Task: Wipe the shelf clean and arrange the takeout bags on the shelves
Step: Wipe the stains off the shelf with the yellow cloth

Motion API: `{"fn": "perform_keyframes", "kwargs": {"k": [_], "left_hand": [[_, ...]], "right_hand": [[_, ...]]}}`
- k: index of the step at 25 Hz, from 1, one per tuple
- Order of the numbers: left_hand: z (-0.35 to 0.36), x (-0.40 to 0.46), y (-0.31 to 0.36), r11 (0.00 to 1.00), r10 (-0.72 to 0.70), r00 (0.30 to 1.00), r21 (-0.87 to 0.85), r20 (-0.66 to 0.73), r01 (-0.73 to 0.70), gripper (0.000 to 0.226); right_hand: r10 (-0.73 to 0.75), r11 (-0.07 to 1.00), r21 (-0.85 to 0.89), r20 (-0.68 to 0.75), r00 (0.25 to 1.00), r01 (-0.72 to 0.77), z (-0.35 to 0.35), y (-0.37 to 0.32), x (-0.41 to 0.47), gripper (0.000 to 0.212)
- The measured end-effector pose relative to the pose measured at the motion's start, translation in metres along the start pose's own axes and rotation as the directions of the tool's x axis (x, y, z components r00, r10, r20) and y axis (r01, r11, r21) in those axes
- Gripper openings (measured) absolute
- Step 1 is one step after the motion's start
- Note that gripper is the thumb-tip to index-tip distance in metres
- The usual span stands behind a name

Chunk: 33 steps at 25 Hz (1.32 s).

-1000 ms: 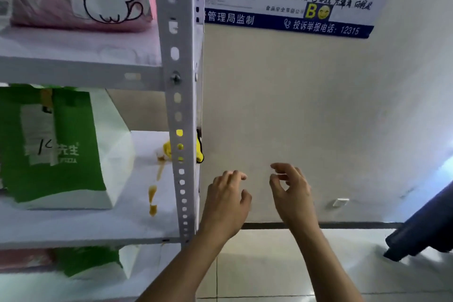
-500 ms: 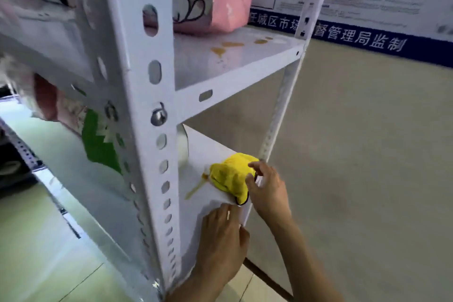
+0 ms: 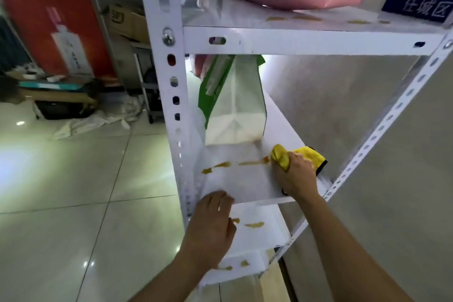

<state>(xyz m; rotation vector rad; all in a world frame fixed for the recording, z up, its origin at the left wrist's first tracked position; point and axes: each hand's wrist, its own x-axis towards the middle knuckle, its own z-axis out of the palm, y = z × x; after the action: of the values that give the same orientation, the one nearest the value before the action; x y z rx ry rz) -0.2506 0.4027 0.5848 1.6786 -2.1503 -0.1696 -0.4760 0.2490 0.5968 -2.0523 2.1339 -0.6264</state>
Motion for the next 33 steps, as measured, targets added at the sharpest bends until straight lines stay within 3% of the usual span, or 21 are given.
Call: {"fn": "perform_keyframes", "kwargs": {"k": [6,8,11,14,17,20,23,27,30,33], "left_hand": [[0.003,-0.029,-0.002,0.998,-0.051,0.999,0.029,-0.01,0.051,0.058],[0.004,-0.033,0.001,0.997,-0.059,0.998,0.053,0.002,0.059,0.06],[0.007,-0.04,0.006,0.997,-0.056,0.998,0.057,-0.01,0.056,0.065],[0.011,-0.042,0.006,0.996,-0.085,0.994,-0.032,-0.067,0.083,0.064],[0.009,-0.042,0.007,0.995,-0.082,0.992,-0.069,-0.096,0.075,0.061],[0.01,-0.043,0.011,0.996,-0.08,0.992,-0.049,-0.102,0.075,0.064],[0.017,-0.043,0.01,0.997,-0.072,0.991,-0.009,-0.115,0.071,0.068],[0.018,-0.042,0.009,0.996,-0.084,0.99,0.014,-0.115,0.086,0.069],[0.018,-0.042,0.008,0.996,-0.09,0.988,0.013,-0.125,0.092,0.07],[0.021,-0.045,0.003,0.997,-0.072,0.986,0.03,-0.149,0.077,0.068]], "right_hand": [[-0.15,0.981,0.171,0.331,0.931,0.098,-0.005,-0.043,-0.008,0.064],[-0.27,0.957,0.19,0.309,0.912,0.219,0.0,-0.055,-0.034,0.074],[-0.439,0.889,0.258,0.255,0.861,0.378,0.011,-0.069,-0.052,0.057],[-0.489,0.864,0.31,0.336,0.805,0.396,0.015,-0.092,-0.036,0.04],[-0.543,0.825,0.361,0.293,0.787,0.435,0.022,-0.106,-0.037,0.03],[-0.586,0.792,0.417,0.315,0.746,0.446,0.025,-0.121,-0.037,0.031],[-0.538,0.837,0.366,0.414,0.735,0.407,0.028,-0.148,-0.026,0.044],[-0.413,0.91,0.177,0.31,0.856,0.375,0.033,-0.162,-0.038,0.05],[-0.255,0.967,0.05,0.241,0.937,0.25,0.03,-0.144,-0.044,0.05],[-0.101,0.991,-0.062,0.218,0.971,0.118,0.023,-0.104,-0.036,0.053]]}}
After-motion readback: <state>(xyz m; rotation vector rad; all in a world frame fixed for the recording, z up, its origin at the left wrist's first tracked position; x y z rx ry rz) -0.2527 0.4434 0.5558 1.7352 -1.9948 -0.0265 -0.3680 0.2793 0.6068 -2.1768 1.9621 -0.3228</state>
